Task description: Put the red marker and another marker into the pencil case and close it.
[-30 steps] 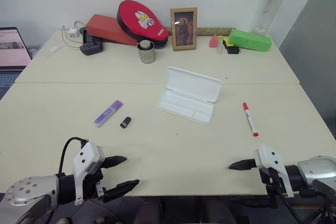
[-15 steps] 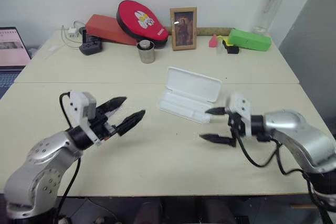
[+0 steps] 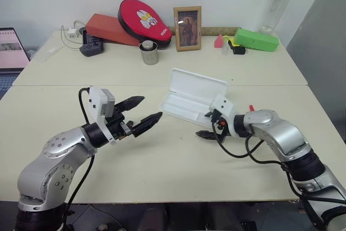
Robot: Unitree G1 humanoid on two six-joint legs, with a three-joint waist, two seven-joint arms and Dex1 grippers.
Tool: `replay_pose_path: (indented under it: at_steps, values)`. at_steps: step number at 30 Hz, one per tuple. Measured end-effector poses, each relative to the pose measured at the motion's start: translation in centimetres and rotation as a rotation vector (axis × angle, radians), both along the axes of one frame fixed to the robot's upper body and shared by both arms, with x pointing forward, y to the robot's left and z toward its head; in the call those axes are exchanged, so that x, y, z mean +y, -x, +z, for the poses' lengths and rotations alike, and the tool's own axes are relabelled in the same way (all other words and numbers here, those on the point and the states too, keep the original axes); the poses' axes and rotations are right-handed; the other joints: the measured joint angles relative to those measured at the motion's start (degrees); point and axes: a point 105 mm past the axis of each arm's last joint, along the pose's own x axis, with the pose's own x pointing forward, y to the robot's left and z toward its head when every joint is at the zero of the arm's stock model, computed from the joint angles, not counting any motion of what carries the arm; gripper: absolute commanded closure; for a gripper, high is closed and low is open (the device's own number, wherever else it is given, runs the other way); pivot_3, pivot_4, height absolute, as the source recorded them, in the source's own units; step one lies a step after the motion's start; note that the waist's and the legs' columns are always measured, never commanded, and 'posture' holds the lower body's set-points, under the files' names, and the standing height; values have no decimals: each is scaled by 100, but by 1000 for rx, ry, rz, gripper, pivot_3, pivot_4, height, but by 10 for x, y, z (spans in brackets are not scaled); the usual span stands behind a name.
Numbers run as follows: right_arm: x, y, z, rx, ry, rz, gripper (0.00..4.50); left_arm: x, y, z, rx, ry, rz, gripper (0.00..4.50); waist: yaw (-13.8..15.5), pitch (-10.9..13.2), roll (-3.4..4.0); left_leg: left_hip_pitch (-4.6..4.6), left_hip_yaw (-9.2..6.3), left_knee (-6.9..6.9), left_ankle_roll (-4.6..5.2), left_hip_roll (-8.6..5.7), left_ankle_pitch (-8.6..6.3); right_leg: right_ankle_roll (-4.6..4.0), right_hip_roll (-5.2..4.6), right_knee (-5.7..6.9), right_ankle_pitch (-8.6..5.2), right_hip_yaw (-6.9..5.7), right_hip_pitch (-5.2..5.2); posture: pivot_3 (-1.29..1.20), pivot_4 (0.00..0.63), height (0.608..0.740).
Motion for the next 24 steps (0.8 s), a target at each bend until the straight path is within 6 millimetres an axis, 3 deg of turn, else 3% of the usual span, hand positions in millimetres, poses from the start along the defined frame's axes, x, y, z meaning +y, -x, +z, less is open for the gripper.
replay_pose_path:
  at_steps: [13,24]
  values:
    - [0,-10,-6,-6,69,-50,4370,-14,7,-3,13,-56,-106,0,-47,0,0,-1,1,0,0,-2,0,0,3,-1,0,-2,0,0,150,740]
    - [-3,-5,1,-54,68,49,4476,-17,10,-6,23,-68,-135,0,-53,1,2,-2,1,0,1,-3,0,0,3,-1,0,-2,-1,0,150,740]
